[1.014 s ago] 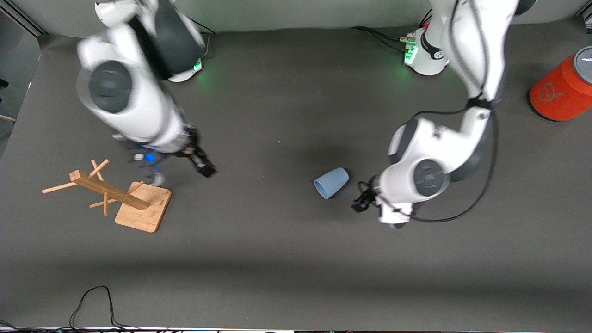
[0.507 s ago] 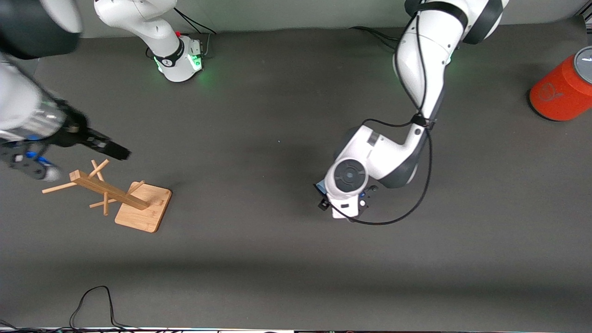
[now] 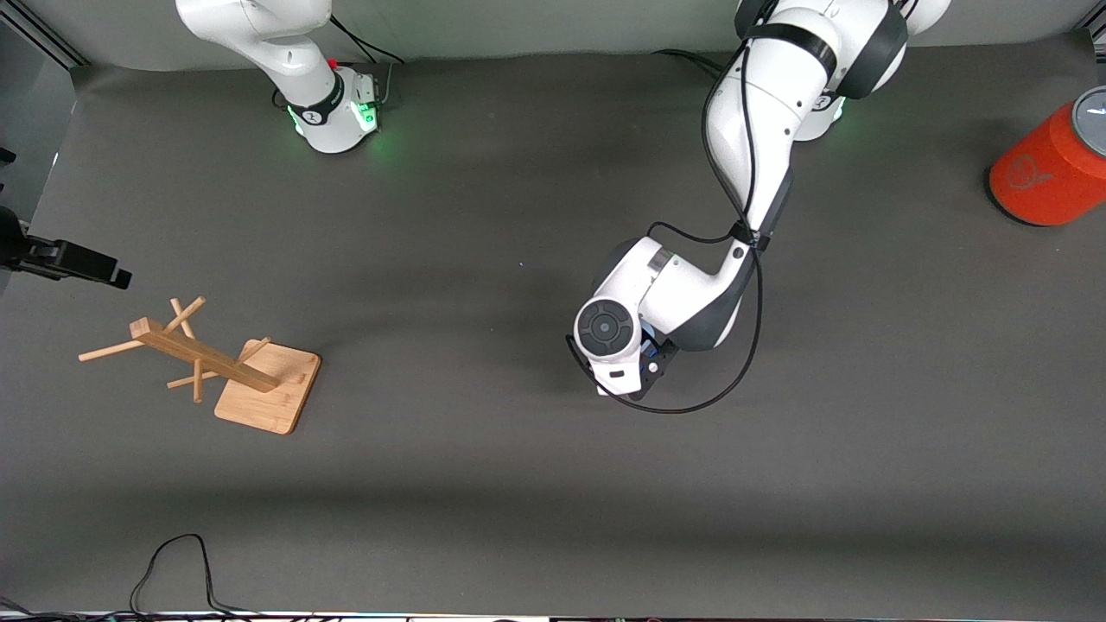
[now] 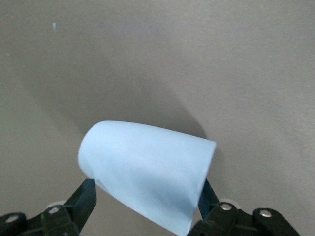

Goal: Rotate and upright cup with both arms
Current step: 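Grasp the lying cup's rim with the left gripper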

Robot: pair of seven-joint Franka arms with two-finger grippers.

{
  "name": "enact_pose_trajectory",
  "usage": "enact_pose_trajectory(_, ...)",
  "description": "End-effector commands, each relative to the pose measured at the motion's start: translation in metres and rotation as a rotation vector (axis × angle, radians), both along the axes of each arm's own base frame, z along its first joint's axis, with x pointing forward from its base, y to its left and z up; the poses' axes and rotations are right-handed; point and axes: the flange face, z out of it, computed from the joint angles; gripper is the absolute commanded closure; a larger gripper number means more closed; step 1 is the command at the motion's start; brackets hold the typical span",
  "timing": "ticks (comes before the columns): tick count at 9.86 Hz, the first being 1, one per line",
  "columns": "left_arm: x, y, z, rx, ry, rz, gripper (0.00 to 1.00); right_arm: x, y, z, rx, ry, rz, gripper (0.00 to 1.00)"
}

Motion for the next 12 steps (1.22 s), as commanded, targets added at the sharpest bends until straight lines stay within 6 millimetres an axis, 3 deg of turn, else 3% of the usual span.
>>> enact_pose_trajectory(1,-0.003,-0.003,0.015,0.055,0.034,0.002,1.0,-0.016,0.011,0.0,-0.015,-0.034,0.054,0.0)
enact_pose_trajectory(4,-0.011,-0.011,0.042,0.047,0.074,-0.035,1.0,-0.011,0.013,0.001,-0.034,-0.058,0.064,0.0)
enact_pose_trajectory(8,-0.036,-0.041,0.08,-0.06,0.105,-0.108,1.0,-0.008,0.006,-0.002,-0.038,-0.072,0.106,0.0)
enact_pose_trajectory(10,-0.062,-0.049,0.081,-0.159,0.169,-0.326,1.0,-0.008,0.006,-0.008,-0.037,-0.06,0.103,0.0)
enact_pose_trajectory(12,-0.09,-0.027,0.089,-0.287,0.176,-0.575,1.0,-0.008,0.006,-0.009,-0.037,-0.057,0.097,0.0)
